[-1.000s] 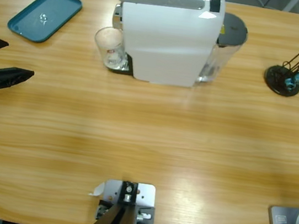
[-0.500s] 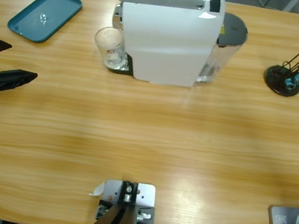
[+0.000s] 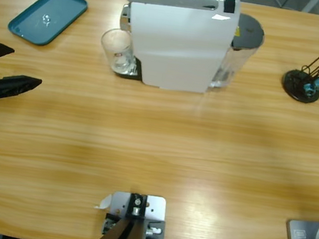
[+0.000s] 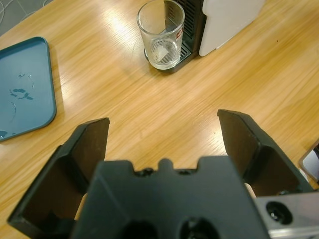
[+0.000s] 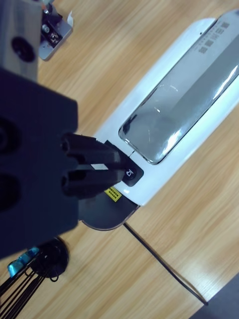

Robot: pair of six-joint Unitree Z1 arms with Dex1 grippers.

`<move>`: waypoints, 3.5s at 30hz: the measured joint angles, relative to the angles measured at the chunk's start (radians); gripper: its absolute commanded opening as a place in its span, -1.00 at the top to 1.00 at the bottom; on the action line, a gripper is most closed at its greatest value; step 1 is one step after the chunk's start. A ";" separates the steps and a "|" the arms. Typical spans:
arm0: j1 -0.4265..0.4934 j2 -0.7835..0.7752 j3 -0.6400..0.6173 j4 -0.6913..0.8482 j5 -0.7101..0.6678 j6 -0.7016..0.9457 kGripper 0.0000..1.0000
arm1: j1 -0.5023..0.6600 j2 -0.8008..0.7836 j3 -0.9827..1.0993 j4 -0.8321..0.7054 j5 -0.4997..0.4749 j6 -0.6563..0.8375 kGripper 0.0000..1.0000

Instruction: Pour coffee

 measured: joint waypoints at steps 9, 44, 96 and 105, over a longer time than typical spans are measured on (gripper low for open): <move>0.000 0.009 0.000 0.000 -0.001 0.000 -0.89 | 0.000 0.037 -0.045 0.014 -0.008 0.000 1.00; 0.000 0.025 0.000 0.000 -0.005 0.000 -0.89 | 0.000 0.021 0.061 -0.078 -0.012 0.000 1.00; 0.000 0.036 0.004 -0.104 -0.013 0.003 -0.95 | 0.020 -0.449 0.614 -0.300 0.014 0.014 -0.90; -0.001 0.035 0.031 -0.197 -0.013 0.010 -0.97 | 0.042 -0.849 1.153 -0.595 0.014 0.062 -1.00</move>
